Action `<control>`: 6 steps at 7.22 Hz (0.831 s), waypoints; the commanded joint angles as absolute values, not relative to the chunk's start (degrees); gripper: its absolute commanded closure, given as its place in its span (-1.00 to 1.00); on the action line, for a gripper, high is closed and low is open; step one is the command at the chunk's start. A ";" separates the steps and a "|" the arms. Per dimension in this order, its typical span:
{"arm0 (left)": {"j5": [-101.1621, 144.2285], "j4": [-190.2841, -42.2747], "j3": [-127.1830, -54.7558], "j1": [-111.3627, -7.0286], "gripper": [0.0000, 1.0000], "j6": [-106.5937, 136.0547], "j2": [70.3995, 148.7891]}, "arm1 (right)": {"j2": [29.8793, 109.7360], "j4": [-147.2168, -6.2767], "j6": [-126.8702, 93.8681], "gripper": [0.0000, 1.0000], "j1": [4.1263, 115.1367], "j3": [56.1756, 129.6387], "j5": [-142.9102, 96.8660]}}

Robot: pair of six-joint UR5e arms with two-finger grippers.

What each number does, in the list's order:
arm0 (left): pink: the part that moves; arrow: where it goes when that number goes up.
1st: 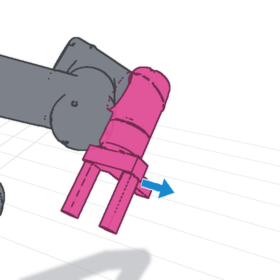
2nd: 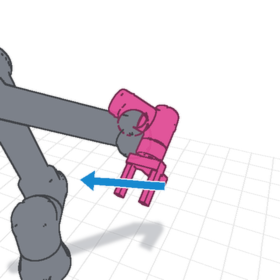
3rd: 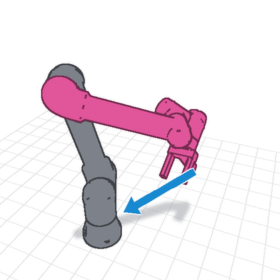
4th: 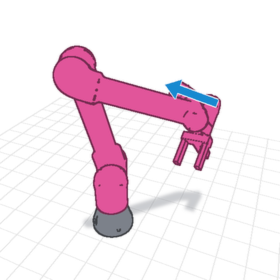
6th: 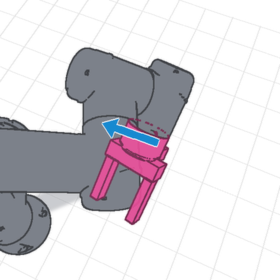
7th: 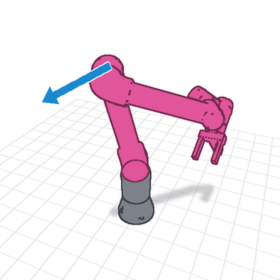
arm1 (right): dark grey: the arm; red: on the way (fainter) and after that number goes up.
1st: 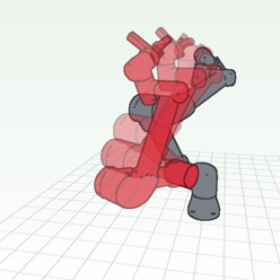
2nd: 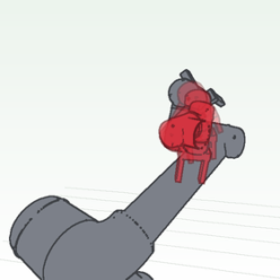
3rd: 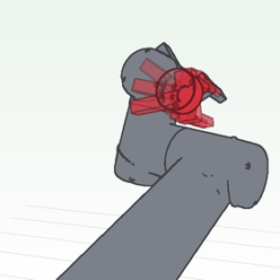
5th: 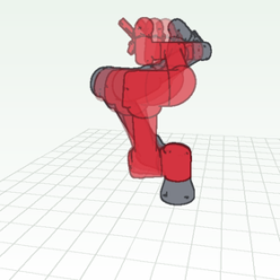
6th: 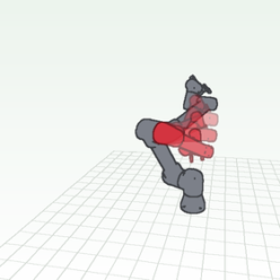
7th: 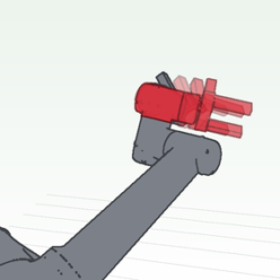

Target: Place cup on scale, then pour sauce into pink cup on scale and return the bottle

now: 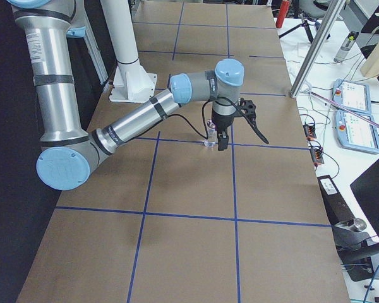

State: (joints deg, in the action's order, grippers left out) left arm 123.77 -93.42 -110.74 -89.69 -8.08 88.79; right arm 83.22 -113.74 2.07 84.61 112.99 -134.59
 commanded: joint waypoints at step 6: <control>124.45 -82.96 -109.34 -89.65 -1.00 -8.26 86.24 | 88.91 -102.30 18.72 -1.00 90.44 95.12 -134.12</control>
